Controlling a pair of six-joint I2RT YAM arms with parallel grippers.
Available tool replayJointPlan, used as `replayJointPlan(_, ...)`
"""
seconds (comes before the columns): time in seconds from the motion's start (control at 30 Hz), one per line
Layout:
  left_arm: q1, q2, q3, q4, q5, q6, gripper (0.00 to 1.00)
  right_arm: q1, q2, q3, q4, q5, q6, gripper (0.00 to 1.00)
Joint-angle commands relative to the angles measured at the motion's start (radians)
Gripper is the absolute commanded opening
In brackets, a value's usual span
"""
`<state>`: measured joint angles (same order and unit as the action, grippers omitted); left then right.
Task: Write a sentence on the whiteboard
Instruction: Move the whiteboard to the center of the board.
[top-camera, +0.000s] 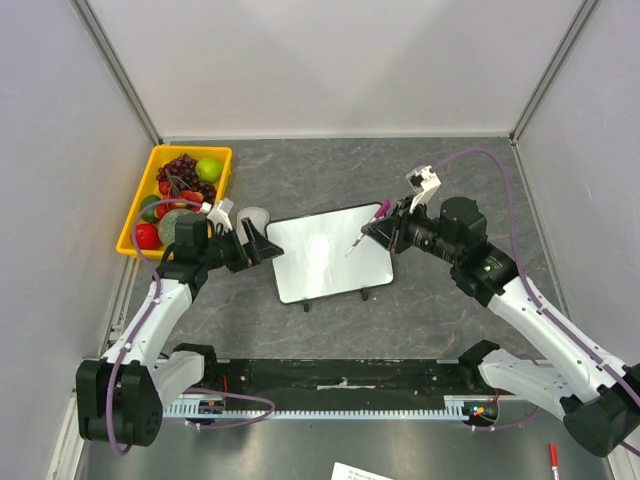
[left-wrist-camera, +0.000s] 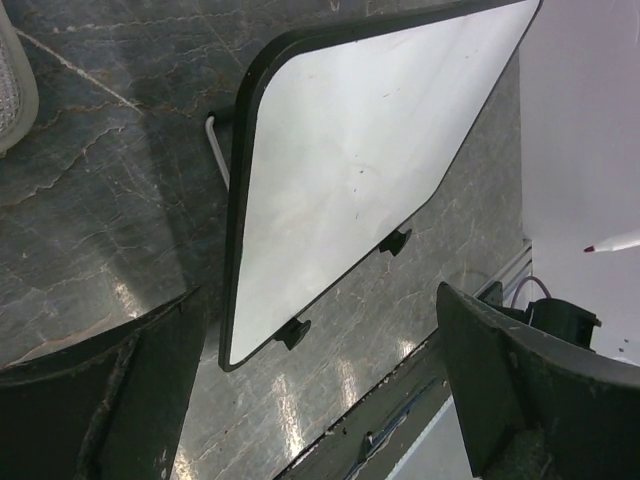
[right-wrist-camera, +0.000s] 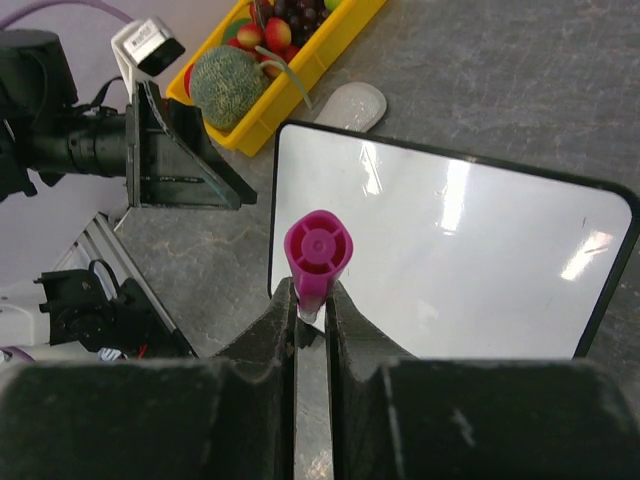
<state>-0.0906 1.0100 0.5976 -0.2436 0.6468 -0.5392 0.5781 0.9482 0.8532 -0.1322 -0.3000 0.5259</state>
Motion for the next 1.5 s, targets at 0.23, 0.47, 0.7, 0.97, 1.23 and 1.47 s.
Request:
replayJointPlan(0.23, 0.011, 0.088, 0.010, 0.122, 0.070, 0.011, 0.97, -0.098, 0.147, 0.149, 0.103, -0.119, 0.066, 0.00)
replayJointPlan(0.47, 0.014, 0.088, 0.022, 0.049, -0.022, 0.034, 0.95, -0.104, 0.175, 0.181, 0.106, -0.117, 0.059, 0.00)
replayJointPlan(0.7, 0.014, 0.082, -0.001, 0.012, -0.038, 0.053, 0.96, -0.104, 0.152, 0.185, 0.074, -0.090, 0.049, 0.00)
replayJointPlan(0.97, 0.014, 0.072, -0.074, 0.173, 0.077, 0.005, 0.96, -0.104, 0.098, 0.170, 0.040, -0.065, 0.048, 0.00)
replayJointPlan(1.23, 0.014, 0.073, -0.073, 0.216, 0.001, -0.005, 0.93, -0.104, 0.121, 0.142, 0.069, -0.059, 0.095, 0.00)
replayJointPlan(1.47, 0.012, 0.168, -0.094, 0.381, 0.034, 0.012, 0.92, -0.104, 0.191, 0.170, 0.083, -0.070, 0.103, 0.00)
